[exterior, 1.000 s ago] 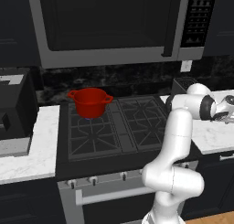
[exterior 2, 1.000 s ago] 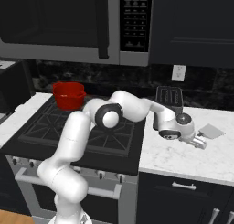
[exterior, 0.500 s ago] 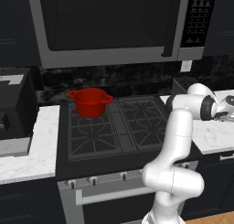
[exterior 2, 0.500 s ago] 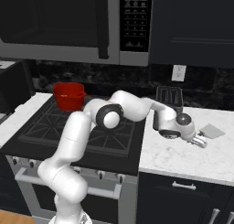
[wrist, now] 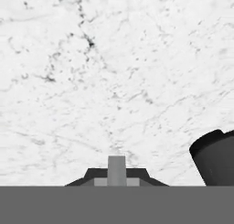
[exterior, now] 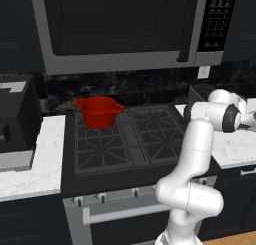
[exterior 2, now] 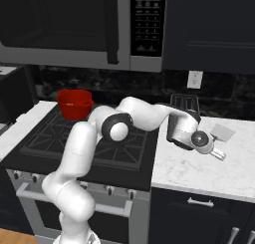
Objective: Put the squash and garlic in the pot. Retrieve the spatula and lightly stir the vegetables in the pot.
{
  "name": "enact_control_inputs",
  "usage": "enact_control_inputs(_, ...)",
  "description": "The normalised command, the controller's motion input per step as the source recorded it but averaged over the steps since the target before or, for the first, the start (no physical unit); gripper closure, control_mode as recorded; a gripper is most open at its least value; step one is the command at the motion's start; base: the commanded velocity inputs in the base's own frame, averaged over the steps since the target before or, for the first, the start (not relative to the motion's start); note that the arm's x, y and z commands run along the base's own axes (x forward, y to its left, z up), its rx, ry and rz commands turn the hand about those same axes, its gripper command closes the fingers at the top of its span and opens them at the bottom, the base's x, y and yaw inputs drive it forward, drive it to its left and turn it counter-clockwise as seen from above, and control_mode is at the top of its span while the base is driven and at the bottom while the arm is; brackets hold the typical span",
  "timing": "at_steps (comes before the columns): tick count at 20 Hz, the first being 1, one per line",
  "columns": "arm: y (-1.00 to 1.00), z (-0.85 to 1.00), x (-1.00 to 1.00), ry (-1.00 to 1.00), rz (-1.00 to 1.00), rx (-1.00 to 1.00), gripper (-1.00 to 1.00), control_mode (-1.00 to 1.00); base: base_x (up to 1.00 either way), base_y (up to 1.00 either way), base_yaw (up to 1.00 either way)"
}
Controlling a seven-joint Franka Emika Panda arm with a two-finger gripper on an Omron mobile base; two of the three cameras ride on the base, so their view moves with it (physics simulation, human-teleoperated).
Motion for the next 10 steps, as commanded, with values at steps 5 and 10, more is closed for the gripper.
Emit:
enact_control_inputs(5,0.05,0.7,-0.96,-0.11,-0.11,0.0,1.0,-1.0,0.0,0.0,0.0)
enact_control_inputs(10,0.05,1.0,-1.0,0.0,-0.15,0.0,1.0,-1.0,0.0,0.0,0.0)
